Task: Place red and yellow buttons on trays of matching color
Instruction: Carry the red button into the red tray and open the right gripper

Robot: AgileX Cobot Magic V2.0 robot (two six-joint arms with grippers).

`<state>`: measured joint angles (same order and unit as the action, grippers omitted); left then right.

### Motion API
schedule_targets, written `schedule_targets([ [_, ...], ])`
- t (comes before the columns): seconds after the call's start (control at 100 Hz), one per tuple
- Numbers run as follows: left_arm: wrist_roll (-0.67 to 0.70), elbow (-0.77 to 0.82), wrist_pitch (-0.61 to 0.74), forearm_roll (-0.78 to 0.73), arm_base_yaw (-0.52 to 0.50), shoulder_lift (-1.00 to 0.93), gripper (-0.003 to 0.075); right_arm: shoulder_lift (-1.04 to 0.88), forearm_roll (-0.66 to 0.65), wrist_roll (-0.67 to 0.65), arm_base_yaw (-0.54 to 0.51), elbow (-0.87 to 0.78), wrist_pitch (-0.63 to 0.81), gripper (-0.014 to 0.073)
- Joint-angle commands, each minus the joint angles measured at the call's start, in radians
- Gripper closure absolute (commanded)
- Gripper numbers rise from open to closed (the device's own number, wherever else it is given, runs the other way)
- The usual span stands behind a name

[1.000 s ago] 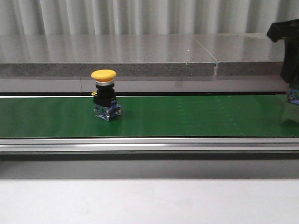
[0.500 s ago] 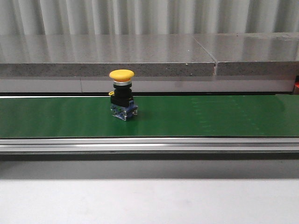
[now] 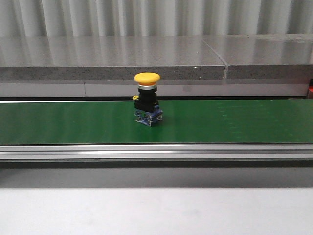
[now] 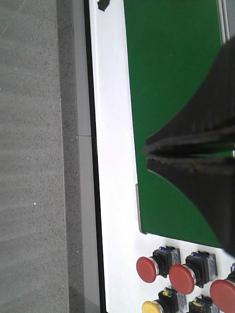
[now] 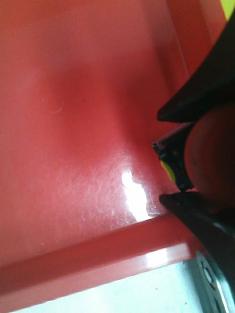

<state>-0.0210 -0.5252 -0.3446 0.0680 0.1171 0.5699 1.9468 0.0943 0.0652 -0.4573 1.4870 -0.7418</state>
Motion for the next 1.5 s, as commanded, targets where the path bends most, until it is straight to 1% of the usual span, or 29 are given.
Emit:
schedule_targets([
  [0.0, 0.003, -0.027, 0.078, 0.009, 0.008, -0.002, 0.0740, -0.040, -0.002, 0.010, -0.006, 0.036, 0.053, 0.0447],
  [0.14, 0.003, -0.027, 0.078, 0.009, 0.008, -0.002, 0.0740, -0.031, -0.002, 0.010, -0.006, 0.036, 0.069, 0.0446],
  [0.21, 0.003, -0.027, 0.078, 0.009, 0.008, -0.002, 0.0740, -0.031, -0.002, 0.010, -0.006, 0.036, 0.073, 0.0426],
  [0.28, 0.003, -0.027, 0.078, 0.009, 0.008, -0.002, 0.0740, -0.031, -0.002, 0.010, -0.006, 0.036, 0.073, 0.0375],
  [0.4, 0.003, -0.027, 0.078, 0.009, 0.008, -0.002, 0.0740, -0.031, -0.002, 0.010, -0.006, 0.036, 0.073, 0.0244],
  [0.47, 0.003, -0.027, 0.078, 0.009, 0.008, -0.002, 0.0740, -0.031, -0.002, 0.010, -0.006, 0.036, 0.073, 0.0194],
  [0.77, 0.003, -0.027, 0.078, 0.009, 0.008, -0.002, 0.0740, -0.040, -0.002, 0.010, -0.013, 0.041, 0.068, 0.0122],
  [0.99, 0.003, -0.027, 0.078, 0.009, 0.008, -0.002, 0.0740, -0.124, -0.002, 0.010, -0.011, 0.059, 0.034, 0.0115],
  [1.13, 0.003, -0.027, 0.078, 0.009, 0.008, -0.002, 0.0740, -0.200, -0.002, 0.022, 0.013, 0.055, -0.039, 0.0115],
  [1.36, 0.003, -0.027, 0.078, 0.009, 0.008, -0.002, 0.0740, -0.289, -0.002, 0.053, 0.093, 0.049, -0.181, 0.0115],
  [1.49, 0.003, -0.027, 0.078, 0.009, 0.008, -0.002, 0.0740, -0.361, -0.002, 0.084, 0.157, -0.039, -0.201, 0.0115],
])
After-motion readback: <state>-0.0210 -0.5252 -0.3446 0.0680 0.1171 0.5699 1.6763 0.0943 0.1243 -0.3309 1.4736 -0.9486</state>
